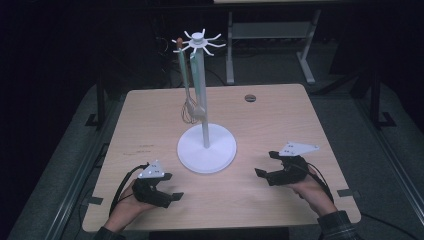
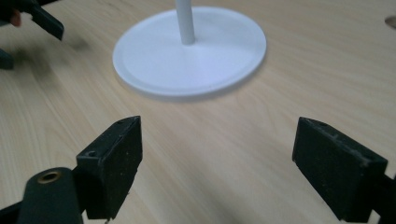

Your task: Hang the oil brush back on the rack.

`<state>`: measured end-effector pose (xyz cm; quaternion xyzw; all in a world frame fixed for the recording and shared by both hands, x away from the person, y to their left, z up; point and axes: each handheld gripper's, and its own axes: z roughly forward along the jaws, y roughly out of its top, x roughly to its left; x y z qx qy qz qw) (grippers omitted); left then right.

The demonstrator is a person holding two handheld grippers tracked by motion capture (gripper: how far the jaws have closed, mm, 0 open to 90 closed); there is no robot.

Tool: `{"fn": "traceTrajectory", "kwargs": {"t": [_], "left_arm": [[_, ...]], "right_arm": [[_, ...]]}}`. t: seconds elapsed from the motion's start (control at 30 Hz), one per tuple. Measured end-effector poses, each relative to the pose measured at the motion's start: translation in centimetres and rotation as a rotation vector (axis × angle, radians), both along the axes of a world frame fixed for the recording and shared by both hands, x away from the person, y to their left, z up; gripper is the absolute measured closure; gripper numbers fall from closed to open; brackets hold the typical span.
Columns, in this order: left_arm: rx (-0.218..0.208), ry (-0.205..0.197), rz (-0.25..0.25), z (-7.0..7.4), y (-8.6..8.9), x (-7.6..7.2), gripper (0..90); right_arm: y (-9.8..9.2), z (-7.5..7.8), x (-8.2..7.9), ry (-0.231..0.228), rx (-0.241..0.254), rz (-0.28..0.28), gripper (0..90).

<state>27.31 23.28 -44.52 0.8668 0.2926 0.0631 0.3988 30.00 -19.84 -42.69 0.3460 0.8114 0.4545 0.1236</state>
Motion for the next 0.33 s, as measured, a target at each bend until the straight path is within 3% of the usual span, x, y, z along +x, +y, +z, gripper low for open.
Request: {"fn": "traceTrajectory", "kwargs": {"t": [0.1, 0.33], "left_arm": [[0.013, 0.004, -0.005, 0.0, 0.1, 0.1, 17.3], [0.033, 0.002, -0.010, -0.3, 0.2, 0.3, 17.3]], "right_arm": [[-0.6, -1.2, -0.6, 0.016, -0.030, -0.017, 15.5], [-0.6, -1.8, -0.8, 0.013, -0.040, -0.023, 14.4]]}}
